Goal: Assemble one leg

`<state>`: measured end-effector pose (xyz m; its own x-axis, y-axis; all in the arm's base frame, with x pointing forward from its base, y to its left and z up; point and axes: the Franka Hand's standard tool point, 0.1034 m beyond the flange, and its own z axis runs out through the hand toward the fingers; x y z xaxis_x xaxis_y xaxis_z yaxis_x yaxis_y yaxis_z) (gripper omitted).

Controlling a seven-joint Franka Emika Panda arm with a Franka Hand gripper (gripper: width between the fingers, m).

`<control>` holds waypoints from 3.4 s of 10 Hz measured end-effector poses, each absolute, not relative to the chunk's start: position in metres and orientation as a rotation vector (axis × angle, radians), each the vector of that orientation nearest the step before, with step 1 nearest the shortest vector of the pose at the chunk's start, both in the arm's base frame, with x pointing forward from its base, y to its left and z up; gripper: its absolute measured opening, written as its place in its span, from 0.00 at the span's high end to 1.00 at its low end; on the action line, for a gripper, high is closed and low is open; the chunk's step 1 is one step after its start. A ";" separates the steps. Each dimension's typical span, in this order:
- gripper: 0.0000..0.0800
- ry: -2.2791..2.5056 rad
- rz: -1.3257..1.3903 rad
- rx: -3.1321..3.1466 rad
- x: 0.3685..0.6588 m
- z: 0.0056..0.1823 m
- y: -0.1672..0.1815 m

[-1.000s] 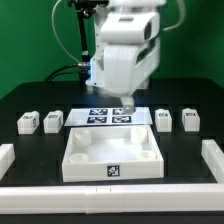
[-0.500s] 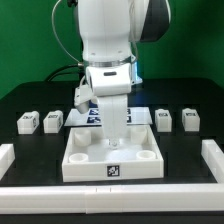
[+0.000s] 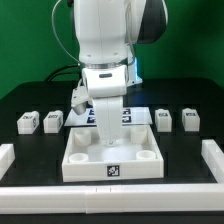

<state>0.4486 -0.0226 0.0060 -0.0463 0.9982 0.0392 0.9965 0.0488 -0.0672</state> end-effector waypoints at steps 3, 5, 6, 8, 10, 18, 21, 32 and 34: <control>0.89 -2.223 0.026 -2.120 0.450 0.007 -0.023; 0.93 -2.228 0.017 -2.125 0.452 0.008 -0.023; 0.93 -2.228 0.016 -2.125 0.452 0.008 -0.023; 0.93 -2.228 0.016 -2.126 0.452 0.008 -0.023; 0.93 -2.227 0.004 -2.128 0.457 0.008 -0.015; 0.93 -2.091 -0.019 -2.181 0.503 0.005 0.061; 0.93 -2.089 -0.012 -2.178 0.503 0.005 0.060; 0.19 -2.093 -0.028 -2.187 0.507 0.007 0.059; 0.19 -2.086 -0.027 -2.194 0.507 0.008 0.059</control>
Offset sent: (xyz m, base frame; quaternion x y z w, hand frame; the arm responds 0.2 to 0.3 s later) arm 0.0000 0.0000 0.0000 0.0000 0.0000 0.0000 1.0000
